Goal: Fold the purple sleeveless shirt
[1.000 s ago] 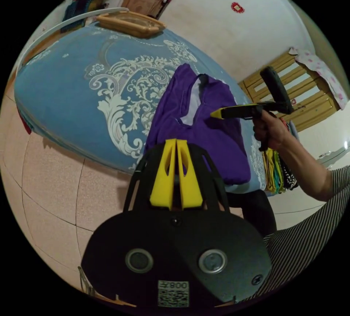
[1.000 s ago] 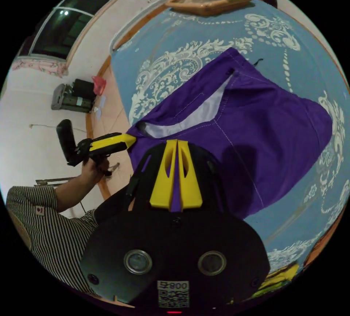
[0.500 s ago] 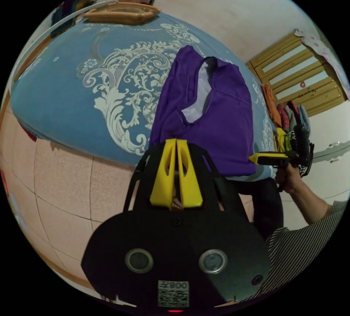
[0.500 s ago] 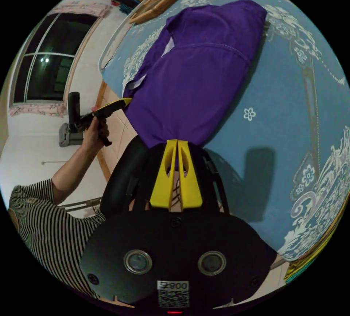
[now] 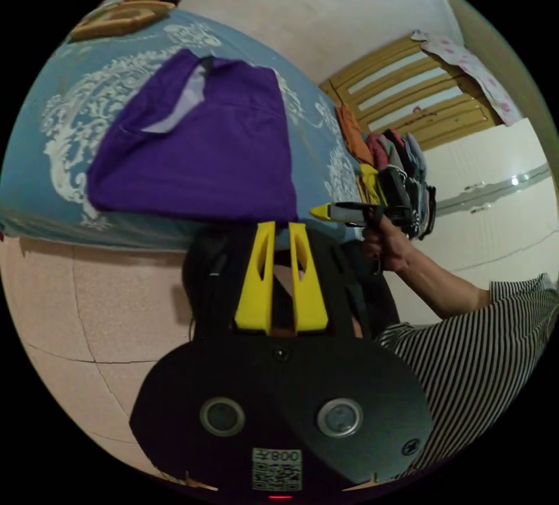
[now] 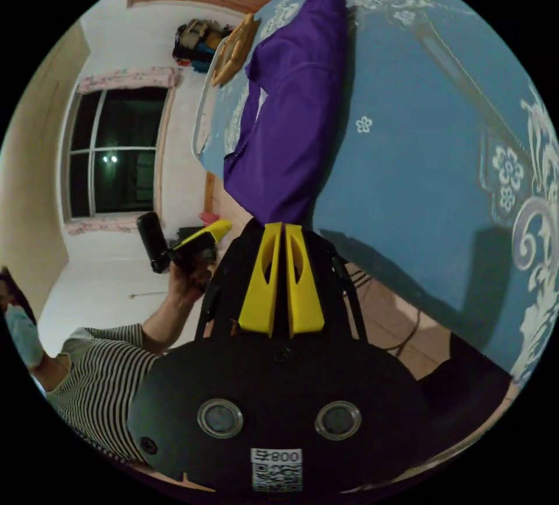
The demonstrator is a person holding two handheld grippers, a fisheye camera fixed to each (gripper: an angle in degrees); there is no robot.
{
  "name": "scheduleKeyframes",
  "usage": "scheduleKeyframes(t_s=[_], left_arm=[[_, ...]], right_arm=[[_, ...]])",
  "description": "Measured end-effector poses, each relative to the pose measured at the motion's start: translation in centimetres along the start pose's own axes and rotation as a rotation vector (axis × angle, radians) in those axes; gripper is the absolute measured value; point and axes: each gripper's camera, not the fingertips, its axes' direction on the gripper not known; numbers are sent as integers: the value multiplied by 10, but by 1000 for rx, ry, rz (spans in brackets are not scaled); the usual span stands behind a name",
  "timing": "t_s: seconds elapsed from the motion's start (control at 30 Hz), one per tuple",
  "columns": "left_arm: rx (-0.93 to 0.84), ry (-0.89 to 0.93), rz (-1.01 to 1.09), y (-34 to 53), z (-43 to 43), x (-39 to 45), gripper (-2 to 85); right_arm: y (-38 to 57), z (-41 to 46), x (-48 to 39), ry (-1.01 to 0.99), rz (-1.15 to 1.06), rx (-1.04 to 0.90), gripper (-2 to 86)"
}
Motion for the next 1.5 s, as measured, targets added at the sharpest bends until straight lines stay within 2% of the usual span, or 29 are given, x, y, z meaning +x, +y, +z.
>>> scheduleKeyframes(t_s=[0.1,0.27,0.5,0.77,0.9,1.23,1.43,1.5], left_arm=[[-130,37,-7,-12,29,2,75],[-191,-6,-23,-29,47,0,63],[-112,90,-46,-27,27,-11,12],[-16,250,-114,-22,-7,-41,5],[-12,263,-116,-24,-19,-52,4],[16,310,-106,-35,-55,-78,5],[24,318,-116,-38,-80,-103,9],[81,318,-152,-31,-105,-122,13]], right_arm=[[17,-21,26,-96,57,26,34],[38,-50,66,-240,153,56,66],[53,-76,101,-394,226,86,98],[68,-96,123,-510,274,107,125],[75,-105,127,-618,288,167,130],[91,-120,114,-555,265,119,131],[102,-122,100,-567,255,103,68],[107,-127,93,-552,247,116,50]])
